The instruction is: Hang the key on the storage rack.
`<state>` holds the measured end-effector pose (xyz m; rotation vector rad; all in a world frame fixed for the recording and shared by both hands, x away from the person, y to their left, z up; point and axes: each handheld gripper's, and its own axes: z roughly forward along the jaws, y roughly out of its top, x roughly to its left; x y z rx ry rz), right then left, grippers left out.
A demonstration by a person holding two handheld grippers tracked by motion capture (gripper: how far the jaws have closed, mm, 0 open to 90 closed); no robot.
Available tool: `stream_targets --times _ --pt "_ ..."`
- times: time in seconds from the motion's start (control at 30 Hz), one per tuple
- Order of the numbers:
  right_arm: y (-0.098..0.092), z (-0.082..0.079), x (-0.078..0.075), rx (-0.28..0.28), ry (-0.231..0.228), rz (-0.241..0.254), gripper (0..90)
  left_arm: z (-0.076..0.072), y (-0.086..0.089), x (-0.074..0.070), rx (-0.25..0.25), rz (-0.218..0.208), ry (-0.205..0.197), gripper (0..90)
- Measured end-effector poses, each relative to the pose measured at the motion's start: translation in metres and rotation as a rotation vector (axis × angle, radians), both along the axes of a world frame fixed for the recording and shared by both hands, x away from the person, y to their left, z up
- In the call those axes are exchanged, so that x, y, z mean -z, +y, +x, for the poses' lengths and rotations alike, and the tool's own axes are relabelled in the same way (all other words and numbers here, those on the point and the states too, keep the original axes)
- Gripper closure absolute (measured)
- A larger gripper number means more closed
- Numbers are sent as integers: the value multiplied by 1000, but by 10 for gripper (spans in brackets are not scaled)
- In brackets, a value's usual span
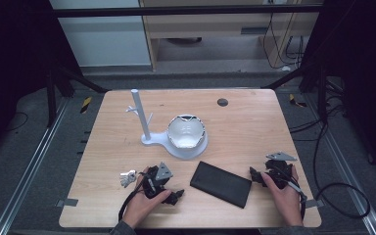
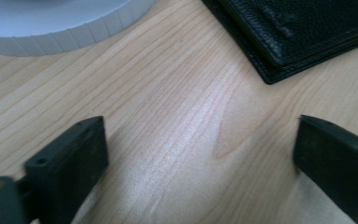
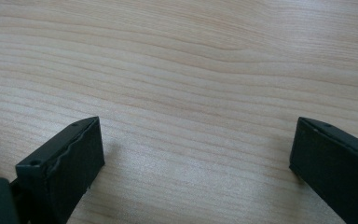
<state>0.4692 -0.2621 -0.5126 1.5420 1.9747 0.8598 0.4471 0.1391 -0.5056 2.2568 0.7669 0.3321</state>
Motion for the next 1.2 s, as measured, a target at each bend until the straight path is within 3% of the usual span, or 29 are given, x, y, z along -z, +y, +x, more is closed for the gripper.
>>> stream_targets --times 0.07,0.13,0.2,0.4,0.43,0.5,0.53,0.6,0.7,0.8,0.9,1.0,1.03,1.07,1.2 --pt "0 0 0 0 0 -1 31 -2 0 -3 17 15 -14 55" --pt "0 -1 0 2 0 -2 31 -7 0 -10 40 51 -66 69" --pt "0 -1 0 0 0 -5 31 -8 2 -13 43 54 -67 70" --pt "0 -1 0 0 0 1 29 -5 12 -37 41 106 -31 86" --pt "0 -1 0 1 0 3 29 -4 20 -46 32 158 -12 120" --pt "0 -2 0 -1 1 0 30 -3 26 -50 23 172 4 164" --pt "0 -2 0 -1 0 1 29 -1 40 -58 7 183 18 161" --pt "0 -2 0 -1 0 1 30 0 44 -60 -2 185 18 148" --pt "0 -3 0 -6 0 -3 30 3 66 -67 -32 224 -3 134" --pt "0 -3 0 -5 0 -2 29 4 88 -75 -73 187 -14 95" --pt "0 -3 0 -5 0 -1 29 5 102 -79 -95 204 -13 75" --pt "0 -3 0 -5 0 -1 28 10 125 -79 -107 204 39 102" --pt "0 -3 0 -5 0 -1 28 10 125 -79 -107 204 39 107" --pt "-1 -3 0 -1 0 1 28 11 137 -77 -146 192 51 108" --pt "-1 -3 0 -3 0 1 28 7 144 -80 -156 172 51 109"
